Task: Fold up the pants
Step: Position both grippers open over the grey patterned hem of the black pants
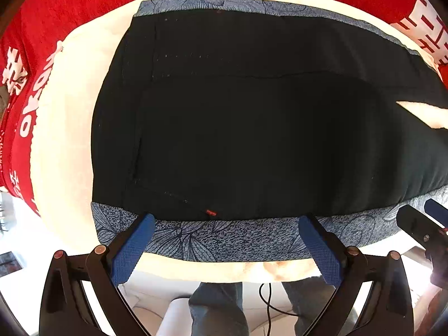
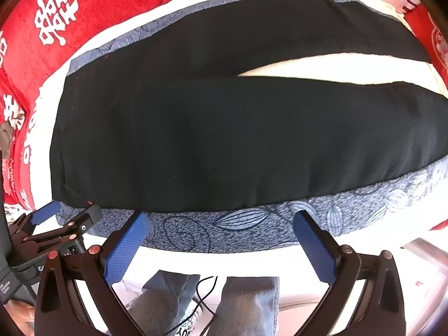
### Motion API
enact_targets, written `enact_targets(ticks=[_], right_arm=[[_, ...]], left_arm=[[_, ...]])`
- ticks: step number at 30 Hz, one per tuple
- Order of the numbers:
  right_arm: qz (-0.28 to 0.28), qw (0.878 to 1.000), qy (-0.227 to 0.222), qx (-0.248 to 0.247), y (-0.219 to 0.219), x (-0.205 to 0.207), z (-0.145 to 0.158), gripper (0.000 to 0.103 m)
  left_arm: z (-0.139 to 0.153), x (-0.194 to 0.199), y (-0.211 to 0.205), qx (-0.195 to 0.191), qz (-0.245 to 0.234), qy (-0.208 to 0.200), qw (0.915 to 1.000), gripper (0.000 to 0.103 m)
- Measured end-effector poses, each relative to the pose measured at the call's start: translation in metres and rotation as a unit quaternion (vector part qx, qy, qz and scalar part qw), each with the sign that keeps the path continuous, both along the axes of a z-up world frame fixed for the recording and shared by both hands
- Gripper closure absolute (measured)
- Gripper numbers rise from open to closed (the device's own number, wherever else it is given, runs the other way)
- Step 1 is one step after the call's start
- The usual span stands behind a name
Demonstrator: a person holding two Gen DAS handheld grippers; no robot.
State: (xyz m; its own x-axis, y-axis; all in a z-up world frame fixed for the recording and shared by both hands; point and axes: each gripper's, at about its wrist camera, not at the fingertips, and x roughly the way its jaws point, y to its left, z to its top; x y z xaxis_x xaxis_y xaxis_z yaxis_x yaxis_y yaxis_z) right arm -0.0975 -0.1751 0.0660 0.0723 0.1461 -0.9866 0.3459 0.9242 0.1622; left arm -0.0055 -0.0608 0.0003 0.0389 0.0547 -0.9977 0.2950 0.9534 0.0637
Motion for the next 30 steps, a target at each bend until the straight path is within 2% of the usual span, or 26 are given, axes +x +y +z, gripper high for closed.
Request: enact_targets(ticks=[15,19,21,30], right_arm=[[0.074,0.997,-0.012,0.024,-0.023,0.002,0.008,0.000],[0.066,0.997,-0.014,0.023,-0.032,-0.002,0.007,0.000],[0.064,0.998,-0.015,0.021,-0.034,-0.004,0.006,0.000],[0.035,0.999,-0.027,0.018,-0.028,-0.020,0.002,0.000]], left_arm=[[0.023,-0.021,-0.024,0.007,0.066,-0.023,0.9975,0.000],[0.026,-0.030,-0.021,0.004,0.064,-0.024,0.9977,0.000],[0.024,-0.031,-0.004,0.001,0.062,-0.024,0.9978,0.000],[0.011,-0.034,0.021,-0.013,0.044,-0.019,0.9988,0.000]])
